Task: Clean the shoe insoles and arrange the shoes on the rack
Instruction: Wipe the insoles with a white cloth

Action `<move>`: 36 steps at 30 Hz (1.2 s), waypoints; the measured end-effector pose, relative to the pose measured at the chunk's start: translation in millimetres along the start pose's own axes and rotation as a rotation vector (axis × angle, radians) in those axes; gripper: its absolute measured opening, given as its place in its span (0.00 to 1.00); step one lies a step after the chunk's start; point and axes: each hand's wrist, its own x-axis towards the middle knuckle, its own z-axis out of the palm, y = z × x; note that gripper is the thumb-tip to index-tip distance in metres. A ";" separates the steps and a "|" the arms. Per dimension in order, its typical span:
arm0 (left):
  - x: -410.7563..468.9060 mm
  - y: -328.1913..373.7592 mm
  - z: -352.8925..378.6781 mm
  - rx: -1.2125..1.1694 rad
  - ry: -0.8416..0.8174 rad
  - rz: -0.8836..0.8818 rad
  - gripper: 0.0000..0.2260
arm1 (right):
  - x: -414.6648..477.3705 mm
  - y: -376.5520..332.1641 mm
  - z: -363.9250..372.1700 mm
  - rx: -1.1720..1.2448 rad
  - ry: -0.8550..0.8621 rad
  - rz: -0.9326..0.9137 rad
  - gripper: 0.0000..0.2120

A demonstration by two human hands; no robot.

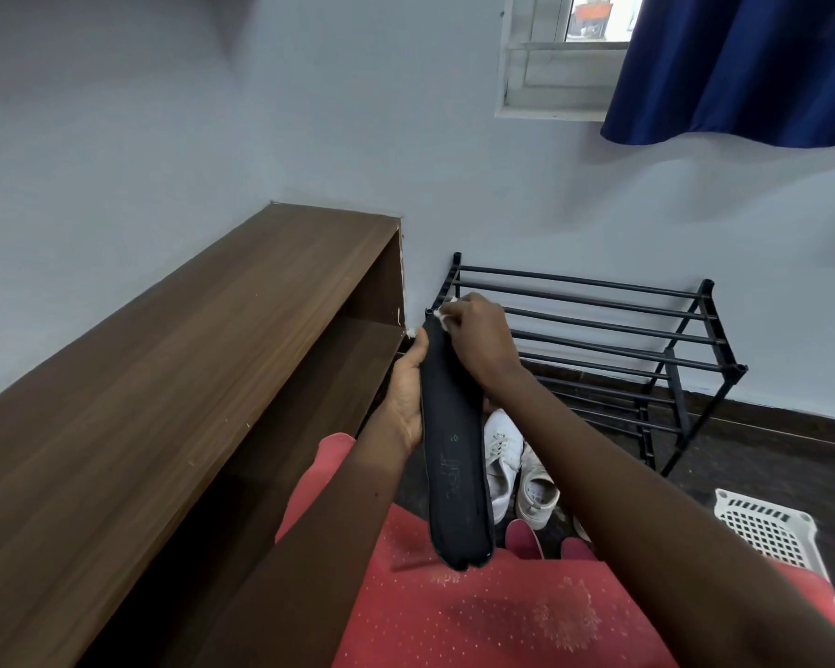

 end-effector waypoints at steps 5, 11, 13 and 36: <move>9.0 10.8 -12.3 0.063 0.199 0.066 0.35 | -43.3 -18.9 0.8 -0.034 -0.250 -0.050 0.11; 3.6 4.5 -25.3 0.079 0.259 0.059 0.34 | -60.3 -21.7 -3.3 0.029 -0.469 -0.002 0.12; 2.5 4.6 -23.7 0.059 0.236 0.060 0.36 | -55.1 -20.4 -5.0 0.076 -0.399 0.025 0.11; -0.7 -6.5 -5.4 -0.020 0.145 -0.017 0.32 | -25.1 -5.8 16.5 0.071 -0.050 -0.054 0.10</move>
